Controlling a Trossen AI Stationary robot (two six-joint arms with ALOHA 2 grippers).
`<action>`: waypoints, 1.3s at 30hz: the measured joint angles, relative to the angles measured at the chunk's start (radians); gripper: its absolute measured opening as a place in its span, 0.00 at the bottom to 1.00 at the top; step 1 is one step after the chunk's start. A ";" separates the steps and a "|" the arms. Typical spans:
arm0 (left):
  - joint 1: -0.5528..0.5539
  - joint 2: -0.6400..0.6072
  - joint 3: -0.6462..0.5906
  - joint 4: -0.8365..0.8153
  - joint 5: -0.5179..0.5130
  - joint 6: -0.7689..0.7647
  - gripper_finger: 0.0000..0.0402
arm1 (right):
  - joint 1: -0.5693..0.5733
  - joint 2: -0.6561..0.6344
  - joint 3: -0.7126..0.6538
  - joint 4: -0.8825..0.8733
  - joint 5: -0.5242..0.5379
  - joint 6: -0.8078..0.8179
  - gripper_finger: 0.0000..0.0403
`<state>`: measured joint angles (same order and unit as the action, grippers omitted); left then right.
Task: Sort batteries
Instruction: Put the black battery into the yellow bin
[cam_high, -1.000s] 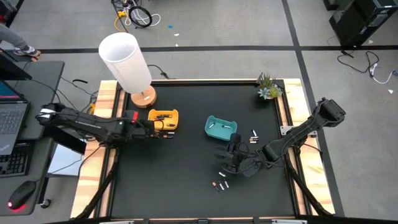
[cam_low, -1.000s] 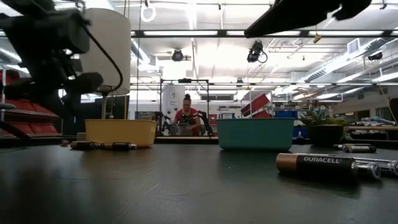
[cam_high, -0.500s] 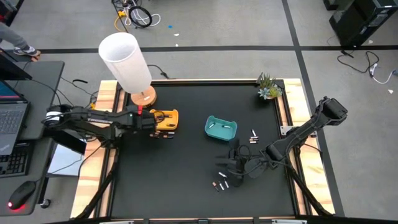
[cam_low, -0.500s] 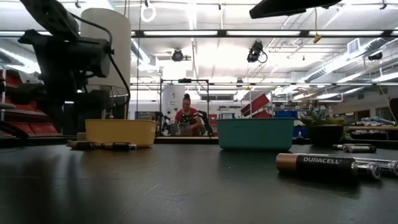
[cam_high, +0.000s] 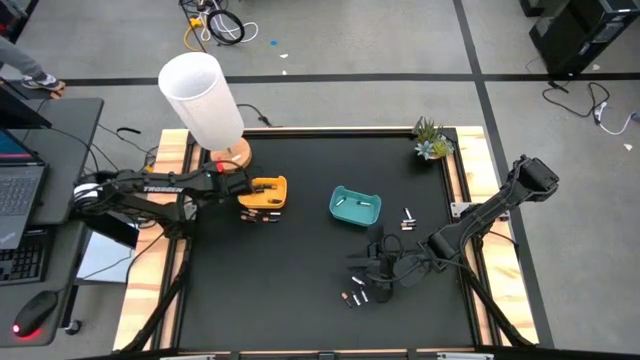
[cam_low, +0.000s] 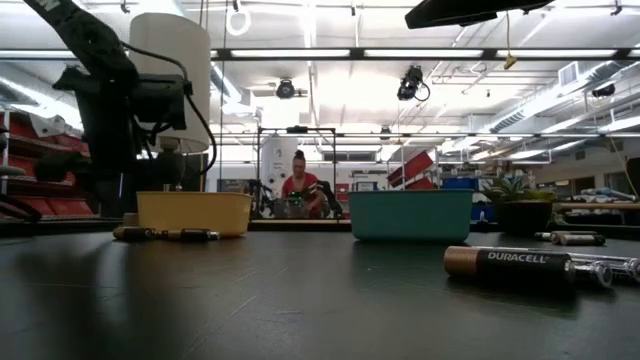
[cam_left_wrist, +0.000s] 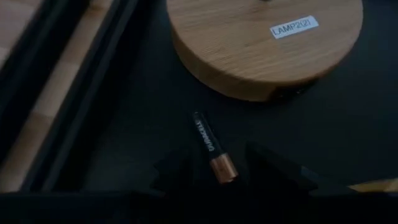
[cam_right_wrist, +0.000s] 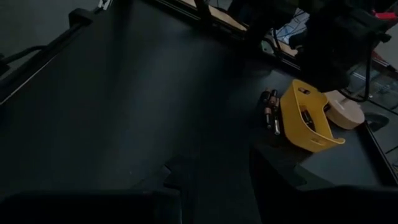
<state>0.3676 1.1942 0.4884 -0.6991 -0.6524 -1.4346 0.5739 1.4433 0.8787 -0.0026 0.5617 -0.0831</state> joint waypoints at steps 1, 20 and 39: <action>0.013 0.001 -0.010 0.025 0.010 0.012 0.40 | 0.000 0.000 0.000 0.002 0.000 0.000 0.31; 0.076 0.129 -0.065 0.263 0.048 0.100 0.41 | 0.000 0.000 0.000 0.033 -0.006 0.039 0.31; 0.049 0.140 -0.044 0.231 0.051 0.197 0.41 | 0.002 0.000 0.000 0.083 -0.006 0.062 0.31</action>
<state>0.4166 1.3346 0.4443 -0.4679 -0.6019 -1.2377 0.5757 1.4437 0.8787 0.0807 0.5560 -0.0216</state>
